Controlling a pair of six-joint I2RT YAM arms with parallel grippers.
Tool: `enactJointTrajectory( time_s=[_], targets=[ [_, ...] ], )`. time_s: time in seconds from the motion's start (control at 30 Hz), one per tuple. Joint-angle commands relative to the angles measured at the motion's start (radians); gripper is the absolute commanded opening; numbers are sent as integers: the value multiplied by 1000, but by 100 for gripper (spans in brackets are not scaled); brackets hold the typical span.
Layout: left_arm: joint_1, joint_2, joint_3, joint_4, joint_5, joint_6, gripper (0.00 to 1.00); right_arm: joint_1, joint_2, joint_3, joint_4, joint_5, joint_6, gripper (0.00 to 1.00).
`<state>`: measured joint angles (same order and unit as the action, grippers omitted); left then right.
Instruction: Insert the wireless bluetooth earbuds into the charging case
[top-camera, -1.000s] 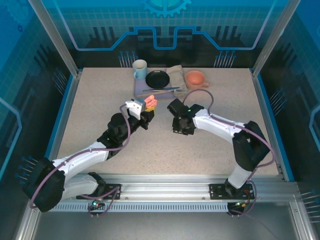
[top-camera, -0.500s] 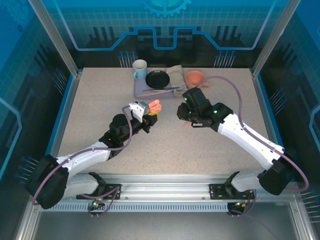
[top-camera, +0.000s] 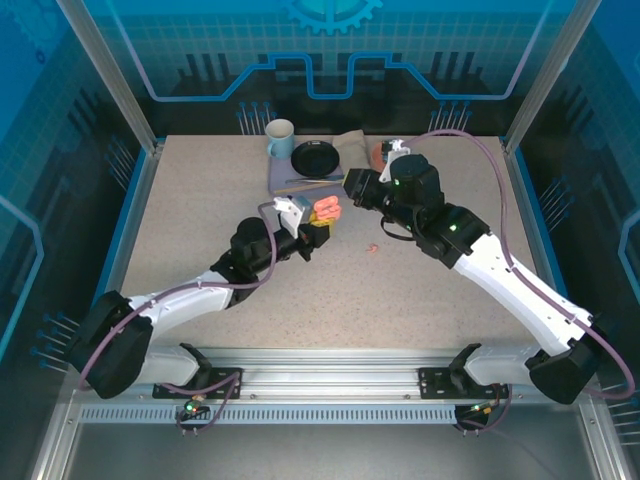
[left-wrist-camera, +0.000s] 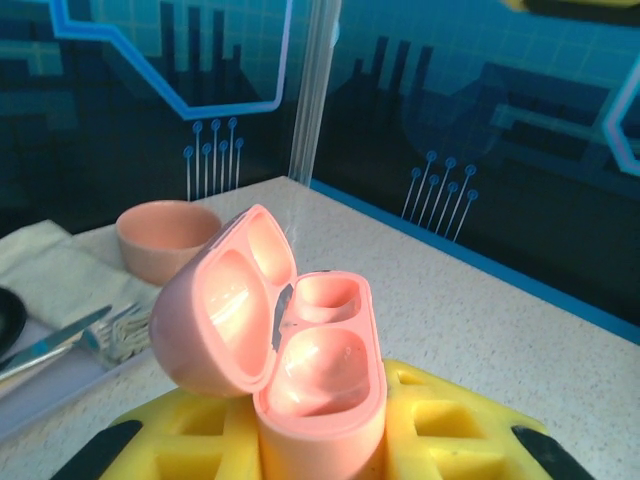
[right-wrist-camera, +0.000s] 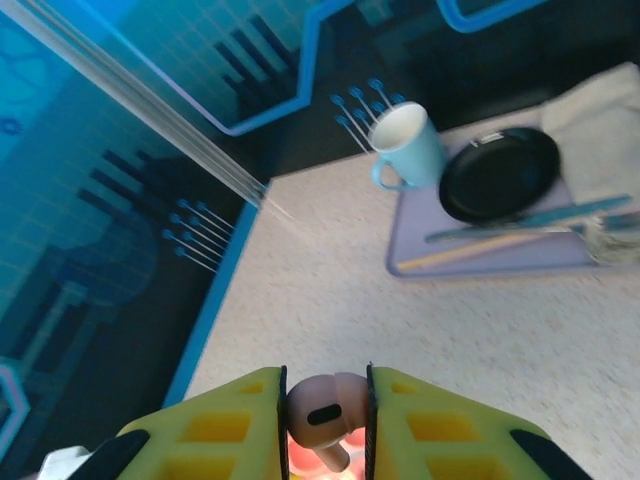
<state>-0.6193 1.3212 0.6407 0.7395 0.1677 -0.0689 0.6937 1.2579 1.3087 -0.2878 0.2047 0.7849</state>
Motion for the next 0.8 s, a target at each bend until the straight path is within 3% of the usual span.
enactJointTrajectory(
  time_s=[0.0, 0.23, 0.77],
  targets=[
    [-21, 22, 65, 55, 29, 37, 0, 26, -33, -75, 221, -32, -43, 23],
    [-46, 60, 131, 83, 24, 115, 0, 64, -82, -207, 442, -62, -82, 22],
    [-50, 67, 201, 62, 13, 187, 0, 70, -152, -314, 502, -27, -69, 21]
  ],
)
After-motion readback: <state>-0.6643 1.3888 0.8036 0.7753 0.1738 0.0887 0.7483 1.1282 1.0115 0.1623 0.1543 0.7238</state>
